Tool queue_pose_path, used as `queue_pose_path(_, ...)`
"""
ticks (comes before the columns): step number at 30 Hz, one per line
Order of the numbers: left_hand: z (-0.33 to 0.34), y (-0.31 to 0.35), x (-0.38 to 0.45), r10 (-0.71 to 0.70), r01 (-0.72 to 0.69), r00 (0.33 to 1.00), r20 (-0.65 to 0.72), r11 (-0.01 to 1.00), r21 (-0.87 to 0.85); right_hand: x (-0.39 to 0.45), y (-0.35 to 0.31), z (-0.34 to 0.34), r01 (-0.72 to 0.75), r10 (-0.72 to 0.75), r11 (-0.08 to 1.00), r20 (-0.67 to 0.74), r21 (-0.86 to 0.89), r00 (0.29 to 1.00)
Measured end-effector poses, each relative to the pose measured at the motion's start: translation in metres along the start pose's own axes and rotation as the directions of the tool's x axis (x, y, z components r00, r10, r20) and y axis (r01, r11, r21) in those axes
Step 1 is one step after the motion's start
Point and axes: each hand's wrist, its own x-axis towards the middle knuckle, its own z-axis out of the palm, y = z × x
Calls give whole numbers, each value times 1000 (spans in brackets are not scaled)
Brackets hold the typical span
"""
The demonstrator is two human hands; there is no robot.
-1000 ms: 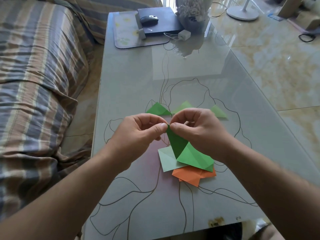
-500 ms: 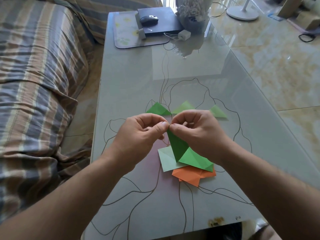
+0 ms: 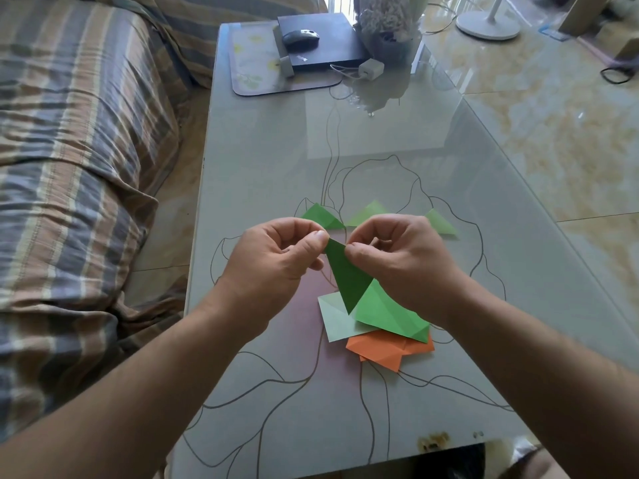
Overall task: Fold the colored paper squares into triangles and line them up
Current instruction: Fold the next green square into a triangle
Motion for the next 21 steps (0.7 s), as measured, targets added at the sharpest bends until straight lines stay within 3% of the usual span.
queue_pose_path(21, -7, -1, 7, -33, 33, 995, -91, 999, -9, 2, 0, -3, -50, 50, 997, 0, 66, 999)
